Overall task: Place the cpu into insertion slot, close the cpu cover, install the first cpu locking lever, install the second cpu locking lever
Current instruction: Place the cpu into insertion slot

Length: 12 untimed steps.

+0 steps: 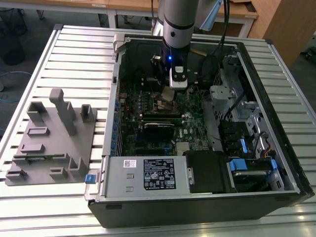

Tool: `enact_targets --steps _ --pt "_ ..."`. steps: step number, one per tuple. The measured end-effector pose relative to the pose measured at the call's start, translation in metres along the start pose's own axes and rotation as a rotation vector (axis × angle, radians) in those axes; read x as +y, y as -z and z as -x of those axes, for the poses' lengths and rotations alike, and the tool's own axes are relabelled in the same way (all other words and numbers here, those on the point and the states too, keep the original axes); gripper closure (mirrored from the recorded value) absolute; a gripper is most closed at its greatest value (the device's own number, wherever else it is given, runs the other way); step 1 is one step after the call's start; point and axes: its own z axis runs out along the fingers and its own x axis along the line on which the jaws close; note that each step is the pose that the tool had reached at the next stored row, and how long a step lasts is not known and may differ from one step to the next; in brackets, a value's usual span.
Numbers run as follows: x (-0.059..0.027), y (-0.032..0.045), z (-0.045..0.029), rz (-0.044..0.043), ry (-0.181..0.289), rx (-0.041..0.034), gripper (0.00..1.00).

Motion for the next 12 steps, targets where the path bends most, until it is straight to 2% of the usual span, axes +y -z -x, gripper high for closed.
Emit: enact_targets --steps 12 --pt "0.0 -0.0003 0.0001 0.004 -0.207 -0.0188 0.46"
